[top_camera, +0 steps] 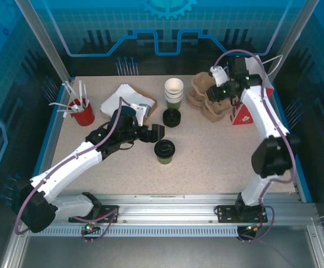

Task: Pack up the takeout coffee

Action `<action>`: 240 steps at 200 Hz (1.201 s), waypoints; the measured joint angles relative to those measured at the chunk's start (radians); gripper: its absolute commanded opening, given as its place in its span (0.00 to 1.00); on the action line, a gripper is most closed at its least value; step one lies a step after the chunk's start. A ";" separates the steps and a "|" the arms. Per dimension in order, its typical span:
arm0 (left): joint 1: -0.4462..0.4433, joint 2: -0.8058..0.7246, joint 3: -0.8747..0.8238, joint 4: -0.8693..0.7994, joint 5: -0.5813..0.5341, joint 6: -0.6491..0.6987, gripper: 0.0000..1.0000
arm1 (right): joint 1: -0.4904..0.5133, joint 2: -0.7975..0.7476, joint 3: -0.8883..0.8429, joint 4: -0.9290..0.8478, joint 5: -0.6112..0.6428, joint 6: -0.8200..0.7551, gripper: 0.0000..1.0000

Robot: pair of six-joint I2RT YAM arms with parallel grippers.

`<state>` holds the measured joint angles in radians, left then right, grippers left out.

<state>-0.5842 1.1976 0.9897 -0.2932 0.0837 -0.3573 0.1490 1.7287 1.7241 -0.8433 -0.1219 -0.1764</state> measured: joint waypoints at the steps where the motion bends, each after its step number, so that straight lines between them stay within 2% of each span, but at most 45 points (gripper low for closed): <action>1: 0.000 -0.002 -0.002 0.000 -0.001 0.000 0.91 | 0.002 -0.006 -0.008 0.001 0.002 0.002 0.33; 21: 0.006 -0.016 -0.021 0.000 -0.005 0.000 0.91 | 0.085 -0.151 -0.206 0.038 0.043 0.082 0.34; 42: 0.018 -0.025 -0.041 0.000 -0.013 -0.001 0.91 | 0.198 -0.234 -0.395 0.083 0.080 0.158 0.34; 70: 0.027 -0.048 -0.063 0.000 -0.025 -0.001 0.91 | 0.327 -0.248 -0.597 0.150 0.129 0.257 0.33; 94: 0.029 -0.063 -0.064 0.000 -0.028 -0.001 0.91 | 0.401 -0.247 -0.687 0.196 0.170 0.325 0.33; 176: 0.029 -0.073 -0.071 0.000 -0.028 -0.001 0.91 | 0.457 -0.190 -0.797 0.378 0.213 0.446 0.36; 240: 0.029 -0.073 -0.071 0.001 -0.027 -0.001 0.91 | 0.460 -0.197 -0.797 0.365 0.227 0.459 0.60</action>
<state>-0.5552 1.1244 0.9188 -0.2920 0.0566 -0.3584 0.6086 1.5318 0.9272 -0.4782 0.1055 0.2825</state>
